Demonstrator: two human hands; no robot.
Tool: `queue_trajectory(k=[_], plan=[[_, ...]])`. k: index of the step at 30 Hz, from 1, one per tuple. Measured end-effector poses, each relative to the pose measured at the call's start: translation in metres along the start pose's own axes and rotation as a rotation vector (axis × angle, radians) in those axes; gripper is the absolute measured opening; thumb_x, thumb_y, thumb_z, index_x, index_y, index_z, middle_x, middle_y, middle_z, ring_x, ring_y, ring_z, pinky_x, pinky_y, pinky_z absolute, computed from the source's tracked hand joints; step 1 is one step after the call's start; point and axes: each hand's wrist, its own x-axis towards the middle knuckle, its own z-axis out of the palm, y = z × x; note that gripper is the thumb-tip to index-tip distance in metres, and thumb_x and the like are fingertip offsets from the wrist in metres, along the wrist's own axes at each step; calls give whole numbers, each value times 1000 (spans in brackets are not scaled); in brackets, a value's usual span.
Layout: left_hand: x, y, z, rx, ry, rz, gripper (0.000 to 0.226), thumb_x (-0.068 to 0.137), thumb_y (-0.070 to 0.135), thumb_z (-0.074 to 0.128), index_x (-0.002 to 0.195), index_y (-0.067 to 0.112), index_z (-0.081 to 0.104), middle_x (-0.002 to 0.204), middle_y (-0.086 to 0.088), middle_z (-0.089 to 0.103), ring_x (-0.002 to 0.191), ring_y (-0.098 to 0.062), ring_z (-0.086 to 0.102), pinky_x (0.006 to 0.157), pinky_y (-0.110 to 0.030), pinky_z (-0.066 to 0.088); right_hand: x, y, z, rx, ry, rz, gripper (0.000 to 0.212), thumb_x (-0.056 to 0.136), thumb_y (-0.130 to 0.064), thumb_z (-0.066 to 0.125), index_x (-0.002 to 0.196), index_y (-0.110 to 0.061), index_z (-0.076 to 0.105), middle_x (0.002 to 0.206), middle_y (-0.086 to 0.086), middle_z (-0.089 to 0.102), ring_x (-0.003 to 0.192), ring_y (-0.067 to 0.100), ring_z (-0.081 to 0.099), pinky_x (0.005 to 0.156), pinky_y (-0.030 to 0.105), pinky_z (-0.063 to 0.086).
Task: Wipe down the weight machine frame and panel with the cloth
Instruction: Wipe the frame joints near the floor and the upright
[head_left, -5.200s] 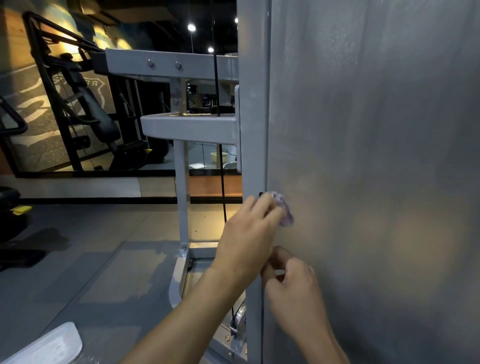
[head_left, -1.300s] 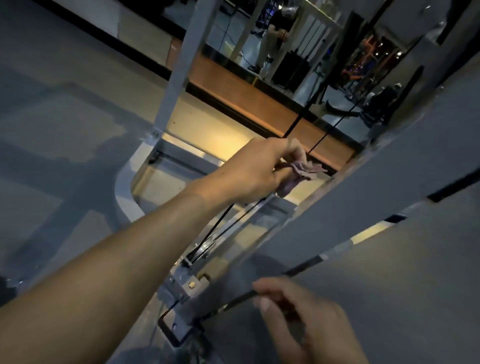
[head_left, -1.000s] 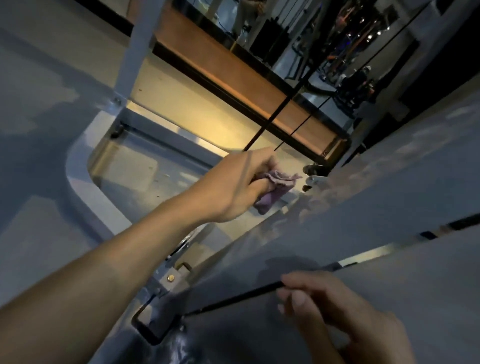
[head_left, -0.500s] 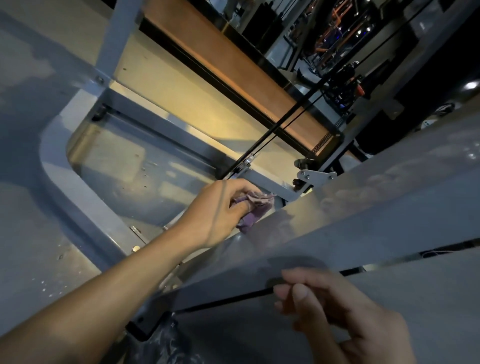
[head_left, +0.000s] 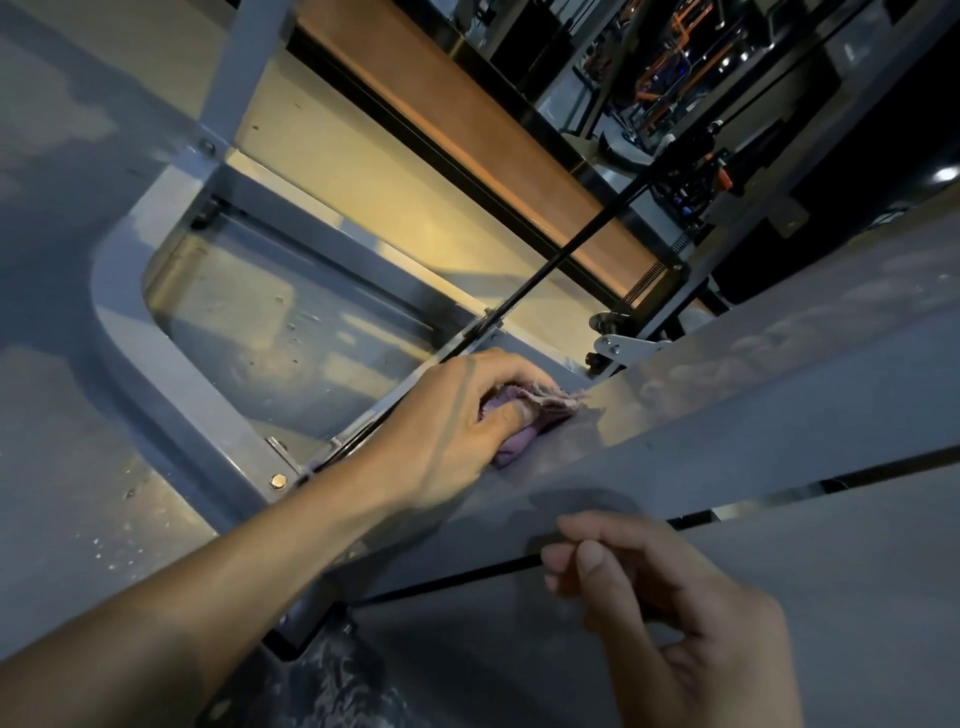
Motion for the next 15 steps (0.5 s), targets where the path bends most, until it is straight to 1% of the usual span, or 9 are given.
queue_trajectory(k=[3, 6, 7, 9, 10, 11, 12, 14, 15], plan=[[-28, 6, -13, -121, -68, 32, 23, 97, 12, 68, 111, 30, 74, 108, 6, 70, 103, -15, 68, 89, -32, 52, 1, 1, 0, 41, 7, 3, 24, 88, -18, 64, 100, -38, 72, 77, -23, 75, 66, -1, 73, 61, 18, 58], [-38, 10, -16, -112, -16, 39, 27, 96, 11, 68, 109, 35, 73, 107, 14, 72, 106, -7, 67, 90, -21, 50, 4, 2, 0, 75, 15, 17, 21, 89, -22, 65, 101, -38, 71, 78, -21, 76, 66, 1, 74, 60, 19, 58], [-33, 12, -12, -94, 20, 16, 27, 96, 10, 68, 108, 33, 73, 104, 12, 73, 101, -8, 68, 86, -21, 52, 4, 1, 1, 87, 16, 20, 17, 90, -26, 65, 101, -38, 71, 78, -21, 76, 66, 1, 74, 60, 19, 58], [-18, 17, 1, -89, 93, -62, 22, 97, 7, 66, 104, 26, 75, 91, -1, 76, 85, -19, 70, 73, -23, 52, 4, -1, 2, 112, 14, 38, 17, 90, -38, 60, 103, -38, 71, 79, -20, 76, 66, 2, 74, 59, 20, 58], [-13, 21, 7, -71, 120, -88, 20, 97, 7, 65, 102, 24, 75, 86, -4, 75, 80, -20, 69, 67, -20, 50, 4, -1, 2, 117, 11, 46, 19, 89, -40, 57, 103, -38, 71, 80, -20, 76, 66, 2, 74, 58, 22, 58], [-11, 26, 9, -39, 147, -80, 20, 97, 8, 65, 102, 24, 75, 83, -1, 74, 78, -17, 68, 65, -17, 48, 3, -2, 2, 119, 7, 52, 21, 89, -41, 56, 103, -38, 71, 79, -20, 76, 66, 2, 74, 58, 23, 59], [-14, 32, 9, -7, 167, -47, 20, 97, 10, 65, 103, 26, 75, 83, 4, 72, 78, -12, 66, 68, -15, 47, 3, -1, 2, 116, 4, 55, 21, 89, -41, 56, 103, -39, 71, 79, -20, 76, 67, 2, 74, 59, 23, 59], [-28, 42, 4, -5, 146, 28, 20, 98, 15, 65, 108, 31, 74, 89, 13, 67, 85, -5, 64, 78, -22, 49, 3, 0, 1, 112, -1, 52, 18, 88, -39, 59, 103, -40, 71, 77, -21, 76, 67, 2, 74, 62, 22, 60], [-36, 49, 1, -30, 129, 56, 20, 98, 18, 65, 109, 33, 73, 93, 14, 67, 91, -4, 65, 81, -26, 51, 3, 0, 0, 111, -2, 50, 17, 89, -34, 63, 102, -40, 71, 77, -21, 76, 66, 2, 74, 63, 22, 59]])
